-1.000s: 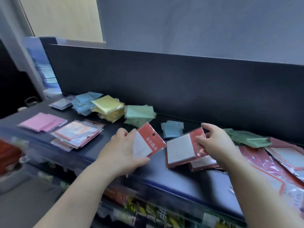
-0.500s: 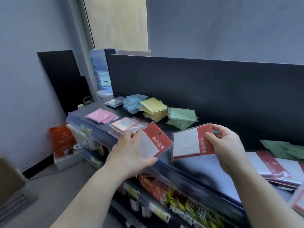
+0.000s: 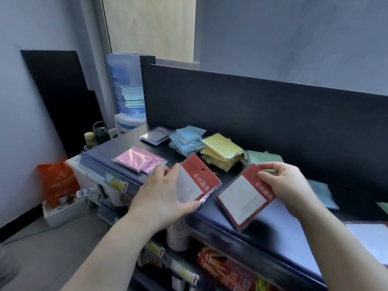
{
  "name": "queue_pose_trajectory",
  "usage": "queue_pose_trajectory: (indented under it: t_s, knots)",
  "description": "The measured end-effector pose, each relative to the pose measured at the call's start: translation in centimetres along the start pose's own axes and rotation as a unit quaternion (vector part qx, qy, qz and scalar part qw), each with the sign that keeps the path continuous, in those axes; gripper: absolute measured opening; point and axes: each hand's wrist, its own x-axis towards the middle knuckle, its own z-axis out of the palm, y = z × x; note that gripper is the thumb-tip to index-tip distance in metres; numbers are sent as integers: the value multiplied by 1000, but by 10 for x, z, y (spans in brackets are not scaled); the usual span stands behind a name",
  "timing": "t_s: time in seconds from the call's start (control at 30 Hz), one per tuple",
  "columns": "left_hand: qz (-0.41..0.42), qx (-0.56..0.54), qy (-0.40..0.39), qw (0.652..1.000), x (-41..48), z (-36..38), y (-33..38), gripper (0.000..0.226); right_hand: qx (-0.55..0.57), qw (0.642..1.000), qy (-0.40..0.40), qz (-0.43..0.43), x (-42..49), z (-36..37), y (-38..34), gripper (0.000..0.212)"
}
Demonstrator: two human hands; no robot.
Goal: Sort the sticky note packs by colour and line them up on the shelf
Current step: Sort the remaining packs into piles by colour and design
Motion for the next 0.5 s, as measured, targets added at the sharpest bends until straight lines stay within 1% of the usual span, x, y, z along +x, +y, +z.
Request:
queue_pose_trajectory:
  t_s: [0.1,0.17,0.23,0.3,0.37,0.43,0.5]
  knots:
    - [29,-7,-10,1000,19,-5,-14,97,-115,993,9,-11,12,14,-8,12]
    - [54,-10,-5,998,28,-6,-18,93,-200,979,7,-21,15,19,-11,11]
    - [87,-13,-9,996,40,-7,-21,91,-263,964,23,-19,17,24,-13,14]
    - [121,-15,-20,992,50,-6,-20,91,-293,955,49,-13,15,27,-13,20]
    - [165,-19,-29,986,57,-4,-13,91,-300,951,75,-2,10,26,-10,23]
    - [216,-18,-35,976,62,0,2,93,-296,949,104,11,2,22,-9,22]
    - [266,-16,-53,962,64,6,21,90,-292,947,130,24,-8,15,-8,21]
